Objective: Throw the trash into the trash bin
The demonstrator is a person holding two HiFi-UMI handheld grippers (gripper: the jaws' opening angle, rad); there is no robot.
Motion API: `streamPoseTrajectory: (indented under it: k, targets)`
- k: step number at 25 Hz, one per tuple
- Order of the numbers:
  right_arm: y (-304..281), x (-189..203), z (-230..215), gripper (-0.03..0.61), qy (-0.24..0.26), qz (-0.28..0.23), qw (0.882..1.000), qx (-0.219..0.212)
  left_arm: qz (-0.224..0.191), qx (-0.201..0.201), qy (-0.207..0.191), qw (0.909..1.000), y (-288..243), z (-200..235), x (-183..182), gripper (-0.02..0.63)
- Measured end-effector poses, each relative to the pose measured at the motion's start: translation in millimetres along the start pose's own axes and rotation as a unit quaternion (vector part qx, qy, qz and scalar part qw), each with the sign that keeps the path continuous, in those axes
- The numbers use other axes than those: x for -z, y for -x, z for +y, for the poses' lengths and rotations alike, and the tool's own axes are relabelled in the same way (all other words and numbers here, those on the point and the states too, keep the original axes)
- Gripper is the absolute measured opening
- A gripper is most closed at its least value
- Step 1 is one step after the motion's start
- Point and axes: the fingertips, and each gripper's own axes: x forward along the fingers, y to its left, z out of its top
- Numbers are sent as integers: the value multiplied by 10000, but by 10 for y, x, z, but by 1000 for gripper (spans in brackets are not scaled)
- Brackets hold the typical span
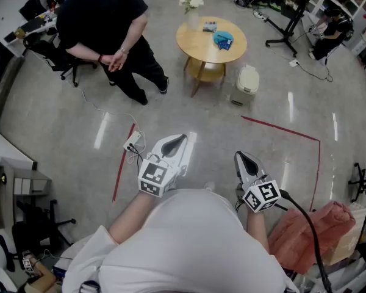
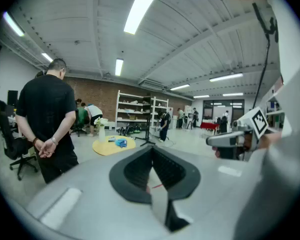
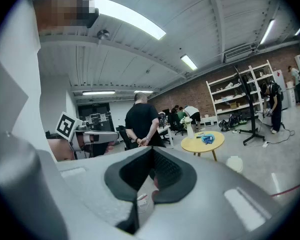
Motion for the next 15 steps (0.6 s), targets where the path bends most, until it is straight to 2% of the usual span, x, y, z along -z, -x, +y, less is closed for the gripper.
streamPoseTrajectory:
  k: [9,15]
  targets:
    - [-2,53,-19,0,-26,-13,10000,-4,38,-19,7,10000,-17,-1,66,6]
    - [25,35,-29,0,-37,-8,10000,-25,-22,-137,19,9999,-26,-5,-24,6]
